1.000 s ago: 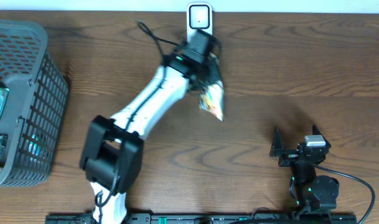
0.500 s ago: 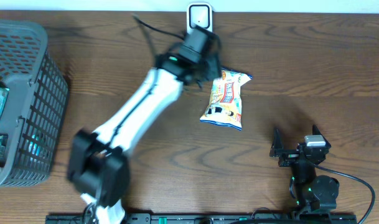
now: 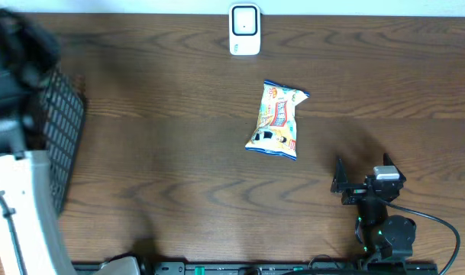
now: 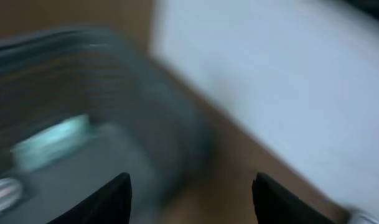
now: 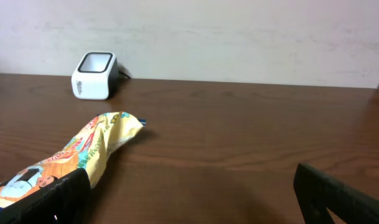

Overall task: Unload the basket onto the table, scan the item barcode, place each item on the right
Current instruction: 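Return the left gripper into the basket toward a small green box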

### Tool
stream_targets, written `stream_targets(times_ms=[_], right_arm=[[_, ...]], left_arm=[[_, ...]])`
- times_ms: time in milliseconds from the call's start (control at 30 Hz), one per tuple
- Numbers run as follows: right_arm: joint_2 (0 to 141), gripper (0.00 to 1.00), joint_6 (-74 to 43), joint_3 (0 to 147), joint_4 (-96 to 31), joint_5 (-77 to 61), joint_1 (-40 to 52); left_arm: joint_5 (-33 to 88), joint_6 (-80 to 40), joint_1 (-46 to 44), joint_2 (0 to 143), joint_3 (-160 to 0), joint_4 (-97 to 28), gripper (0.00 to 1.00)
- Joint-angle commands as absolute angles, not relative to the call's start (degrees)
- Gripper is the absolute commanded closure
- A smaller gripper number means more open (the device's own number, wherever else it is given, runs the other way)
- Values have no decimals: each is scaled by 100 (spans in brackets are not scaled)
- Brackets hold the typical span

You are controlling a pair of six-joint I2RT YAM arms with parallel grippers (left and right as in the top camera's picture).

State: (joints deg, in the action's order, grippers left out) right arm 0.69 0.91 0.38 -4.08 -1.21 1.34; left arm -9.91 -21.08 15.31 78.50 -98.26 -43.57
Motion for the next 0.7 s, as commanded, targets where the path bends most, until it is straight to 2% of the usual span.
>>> stream_targets(times_ms=[0,167,233,267,333,533,667], right_arm=[[38,1,91,36,-445,-80,117],[38,1,91,36,-445,-80,117],[38,1,91,36,-445,-80,117],[38,1,91,36,-445,-80,117],[38,1,91,36,-445,-80,117],[38,1,91,36,-445,-80,117],[38,1,91,36,-445,-80,117]], left_arm=[[-1417,-1953,2630,8287,-9773,-4744,38],[-1090,-1951,3472,8886,-9773,-5771,39],[-1074,-1944,3607,9153,-9773,-6171,37],[-1098,-1907,3653,9284,-9773,-6287,32],[-1100,-1780,3747,9601,-9773,-6407,29],[-1015,-1758,3966,10385,-9773,-6676,29],[-497,-1756,4115,10820,-9771,-7083,29]])
